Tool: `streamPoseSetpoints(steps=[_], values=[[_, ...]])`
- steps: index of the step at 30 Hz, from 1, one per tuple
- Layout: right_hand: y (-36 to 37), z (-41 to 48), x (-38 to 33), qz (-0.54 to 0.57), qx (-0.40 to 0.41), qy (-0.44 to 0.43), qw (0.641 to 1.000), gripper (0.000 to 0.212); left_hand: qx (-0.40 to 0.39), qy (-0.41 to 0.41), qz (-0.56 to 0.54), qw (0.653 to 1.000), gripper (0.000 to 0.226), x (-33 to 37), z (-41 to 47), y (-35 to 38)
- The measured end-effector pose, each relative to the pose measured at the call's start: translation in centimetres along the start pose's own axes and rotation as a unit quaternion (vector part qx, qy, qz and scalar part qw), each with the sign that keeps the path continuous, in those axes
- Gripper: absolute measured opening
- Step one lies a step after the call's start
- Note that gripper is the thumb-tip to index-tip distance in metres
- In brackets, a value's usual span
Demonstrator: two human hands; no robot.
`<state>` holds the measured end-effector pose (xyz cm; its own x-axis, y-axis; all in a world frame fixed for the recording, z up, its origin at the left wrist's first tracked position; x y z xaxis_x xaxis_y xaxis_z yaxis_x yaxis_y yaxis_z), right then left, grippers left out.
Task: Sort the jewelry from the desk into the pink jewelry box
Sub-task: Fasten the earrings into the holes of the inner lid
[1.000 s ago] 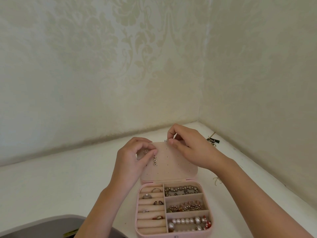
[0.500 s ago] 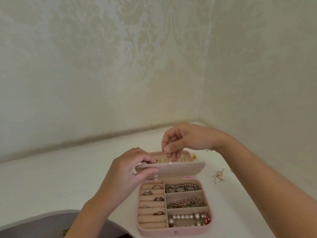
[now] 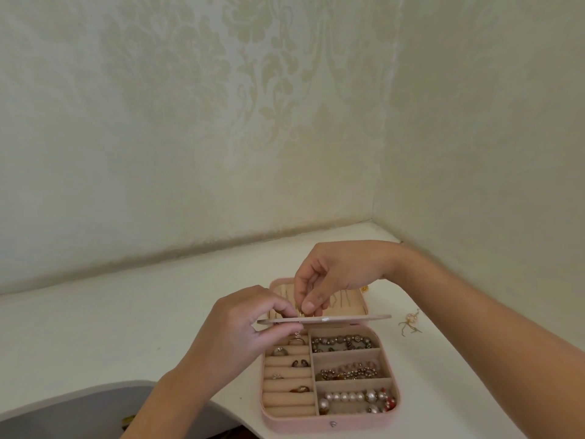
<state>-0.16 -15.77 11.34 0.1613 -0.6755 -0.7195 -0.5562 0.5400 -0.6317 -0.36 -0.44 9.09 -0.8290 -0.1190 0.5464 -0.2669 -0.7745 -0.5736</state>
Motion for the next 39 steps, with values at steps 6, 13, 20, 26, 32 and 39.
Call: streamPoseSetpoints(steps=[6, 13, 20, 26, 32, 39], values=[[-0.11, 0.26, -0.12, 0.0, 0.007, -0.004, 1.0, 0.009, -0.001, -0.008, -0.005, 1.0, 0.016, 0.05, 0.17, -0.06], [-0.32, 0.24, -0.13, 0.008, 0.015, -0.005, 1.0, 0.008, -0.003, -0.034, -0.008, 0.999, 0.017, -0.38, 0.32, 0.04], [-0.58, 0.08, -0.2, 0.015, 0.012, -0.004, 1.0, 0.007, -0.01, -0.043, -0.01, 0.999, 0.013, -0.43, 0.36, 0.08], [-0.66, 0.2, -0.26, 0.013, 0.012, -0.008, 1.0, 0.008, -0.014, -0.045, -0.003, 0.999, 0.011, -0.27, 0.38, 0.07], [-0.54, 0.33, -0.17, 0.005, 0.007, -0.012, 1.0, 0.013, -0.009, -0.056, -0.009, 0.998, 0.013, -0.37, 0.53, 0.07], [-0.13, 0.53, -0.12, 0.02, -0.042, -0.015, 0.999, 0.012, -0.002, -0.059, -0.02, 0.998, 0.012, -0.25, 0.46, 0.08]])
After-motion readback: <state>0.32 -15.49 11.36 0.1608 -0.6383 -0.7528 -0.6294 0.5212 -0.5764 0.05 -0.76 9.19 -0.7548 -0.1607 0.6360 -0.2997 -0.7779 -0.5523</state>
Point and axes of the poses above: each hand's wrist, its own z-axis towards the middle knuckle, its own y-axis out of the palm, x = y × z, the point moved 5 cm from there along z, towards the middle knuckle, and after that the axes turned 6 degrees about -z, right-handed, at the moved point
